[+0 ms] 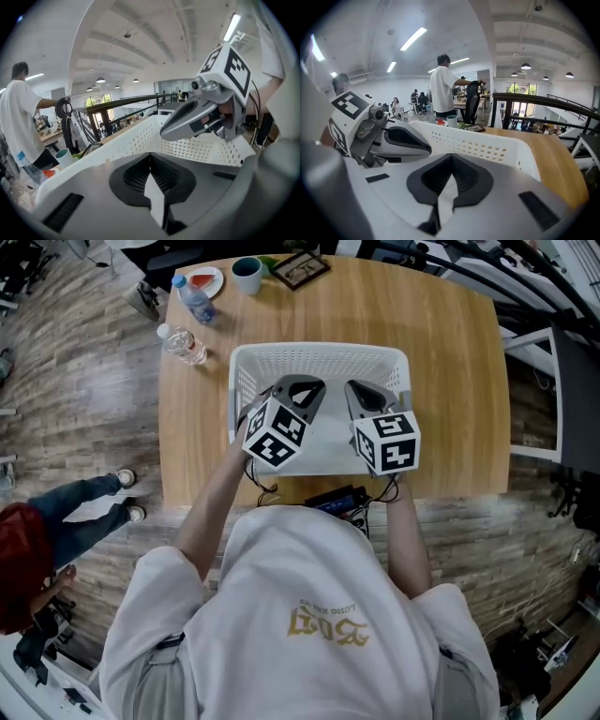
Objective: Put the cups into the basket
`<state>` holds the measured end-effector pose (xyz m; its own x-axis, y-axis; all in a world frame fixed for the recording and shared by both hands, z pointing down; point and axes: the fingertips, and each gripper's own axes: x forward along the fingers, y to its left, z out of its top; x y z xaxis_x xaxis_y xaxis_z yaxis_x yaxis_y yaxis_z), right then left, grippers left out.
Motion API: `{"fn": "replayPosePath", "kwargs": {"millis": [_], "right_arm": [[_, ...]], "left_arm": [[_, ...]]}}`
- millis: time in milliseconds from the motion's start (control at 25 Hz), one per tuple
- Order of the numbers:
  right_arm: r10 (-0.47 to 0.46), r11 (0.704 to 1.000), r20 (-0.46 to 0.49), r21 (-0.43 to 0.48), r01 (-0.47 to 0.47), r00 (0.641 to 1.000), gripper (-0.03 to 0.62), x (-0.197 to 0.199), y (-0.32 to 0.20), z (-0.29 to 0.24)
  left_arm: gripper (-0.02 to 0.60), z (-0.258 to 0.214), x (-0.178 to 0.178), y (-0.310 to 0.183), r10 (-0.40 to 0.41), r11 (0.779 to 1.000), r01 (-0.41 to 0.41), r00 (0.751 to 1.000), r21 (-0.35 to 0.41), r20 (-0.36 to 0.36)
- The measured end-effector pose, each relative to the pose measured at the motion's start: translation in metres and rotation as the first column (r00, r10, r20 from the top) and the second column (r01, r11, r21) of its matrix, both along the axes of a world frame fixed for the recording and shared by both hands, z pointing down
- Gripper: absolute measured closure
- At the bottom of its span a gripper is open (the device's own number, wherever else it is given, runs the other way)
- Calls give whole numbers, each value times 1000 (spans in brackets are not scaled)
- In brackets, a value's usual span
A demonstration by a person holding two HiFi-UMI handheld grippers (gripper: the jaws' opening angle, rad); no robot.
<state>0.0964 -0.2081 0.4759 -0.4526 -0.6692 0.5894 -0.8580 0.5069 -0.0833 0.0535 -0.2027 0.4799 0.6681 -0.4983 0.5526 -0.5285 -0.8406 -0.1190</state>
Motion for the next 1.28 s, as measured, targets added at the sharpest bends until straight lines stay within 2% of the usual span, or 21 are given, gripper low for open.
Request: {"fn": "replayPosePath", "kwargs": {"millis": [120,280,520,800,960,1120,1280], "right_arm": [[18,998,1,53,-18,1000,583,3,-1,-12],[45,995,24,93,-47,999,583,9,1,-24],[65,990,41,126,-70,997,583,12,6,-33],[67,967,78,242,-84,995,583,9,12,-60],[96,941,124,312,-131,988,583,8,15,-80],[141,908,173,369,-197,975,583,14,20,-97],[164,872,209,427,-241,964,583,18,27,-116]], "left_arm": [[574,-15,-8,-3,-48,999,48,995,-8,-82],[574,-33,-18,-8,-125,992,122,972,-29,-201],[574,-51,-34,-14,-222,975,219,931,-41,-291],[574,-83,-47,-14,-264,947,311,896,78,-358],[574,-107,-52,-11,-268,923,349,885,161,-382],[574,-136,-55,0,-247,882,379,877,279,-412],[574,-151,-57,12,-229,864,392,866,317,-445]]}}
